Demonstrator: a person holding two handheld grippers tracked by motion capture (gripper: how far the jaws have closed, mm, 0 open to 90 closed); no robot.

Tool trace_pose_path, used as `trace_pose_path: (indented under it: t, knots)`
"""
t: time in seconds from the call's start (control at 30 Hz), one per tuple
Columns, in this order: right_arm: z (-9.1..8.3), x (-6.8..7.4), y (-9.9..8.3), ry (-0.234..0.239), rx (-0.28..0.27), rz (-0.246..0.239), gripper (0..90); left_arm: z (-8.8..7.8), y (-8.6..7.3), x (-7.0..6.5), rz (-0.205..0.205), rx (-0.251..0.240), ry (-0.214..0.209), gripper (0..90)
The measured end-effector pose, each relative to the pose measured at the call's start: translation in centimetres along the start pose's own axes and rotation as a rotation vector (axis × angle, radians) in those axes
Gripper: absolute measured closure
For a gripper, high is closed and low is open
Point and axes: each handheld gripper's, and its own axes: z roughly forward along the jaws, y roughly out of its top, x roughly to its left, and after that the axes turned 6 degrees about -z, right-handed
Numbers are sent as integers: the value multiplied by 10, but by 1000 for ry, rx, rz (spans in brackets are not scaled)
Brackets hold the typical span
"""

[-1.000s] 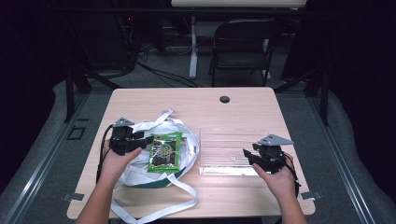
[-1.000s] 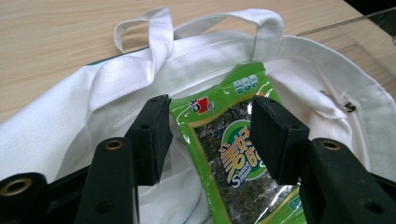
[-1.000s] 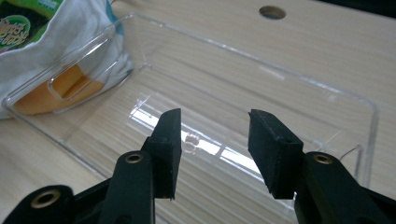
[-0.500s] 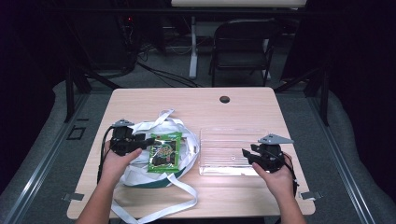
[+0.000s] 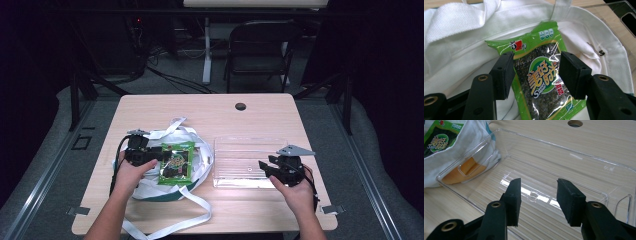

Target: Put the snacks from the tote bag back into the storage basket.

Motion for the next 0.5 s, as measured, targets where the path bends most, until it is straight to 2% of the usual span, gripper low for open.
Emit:
trace_pose_path:
  t: [0.2, 0.5]
  knots:
    - [1, 1, -2, 1, 1, 7, 538, 4, 1, 5, -43, 22, -18, 414]
    - [0, 1, -4, -2, 6, 9, 528, 9, 2, 10, -99, 34, 2, 390]
